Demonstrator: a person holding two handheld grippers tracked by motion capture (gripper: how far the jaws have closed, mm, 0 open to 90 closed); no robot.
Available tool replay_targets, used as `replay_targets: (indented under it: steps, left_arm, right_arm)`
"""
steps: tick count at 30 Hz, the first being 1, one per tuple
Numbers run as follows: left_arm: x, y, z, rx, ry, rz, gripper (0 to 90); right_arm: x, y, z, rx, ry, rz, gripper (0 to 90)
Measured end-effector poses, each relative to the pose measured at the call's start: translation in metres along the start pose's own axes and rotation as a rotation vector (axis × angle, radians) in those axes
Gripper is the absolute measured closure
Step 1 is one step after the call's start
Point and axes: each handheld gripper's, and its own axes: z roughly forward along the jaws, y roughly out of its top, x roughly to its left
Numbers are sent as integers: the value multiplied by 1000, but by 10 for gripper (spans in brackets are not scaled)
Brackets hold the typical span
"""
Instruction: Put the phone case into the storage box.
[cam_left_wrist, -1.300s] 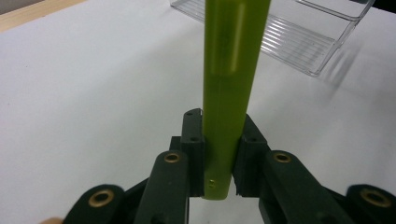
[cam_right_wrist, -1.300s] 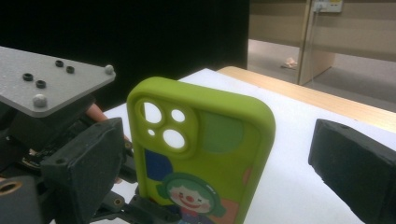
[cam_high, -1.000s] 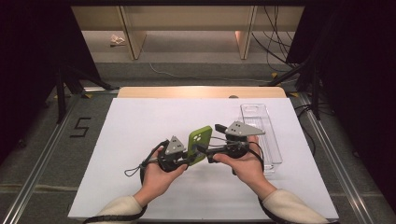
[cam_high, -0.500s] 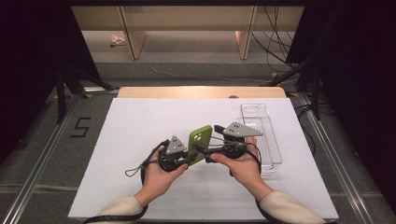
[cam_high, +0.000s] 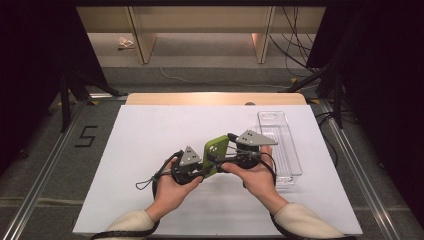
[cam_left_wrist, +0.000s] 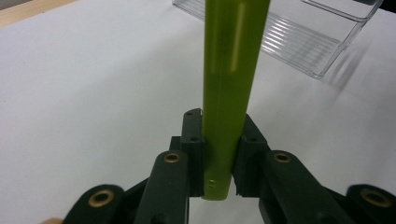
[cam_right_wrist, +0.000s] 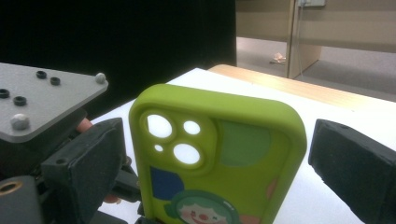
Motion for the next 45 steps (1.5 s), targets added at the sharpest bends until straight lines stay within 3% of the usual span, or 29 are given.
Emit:
replay_targets:
  steps: [24, 45]
  left_arm:
    - [-4, 1, 1, -5, -6, -7, 772]
    - [-4, 1, 1, -9, -12, -10, 772]
  right_arm:
    - [5, -2, 9, -1, -28, 24, 71]
    - [7, -3, 9, -18, -45, 16, 124]
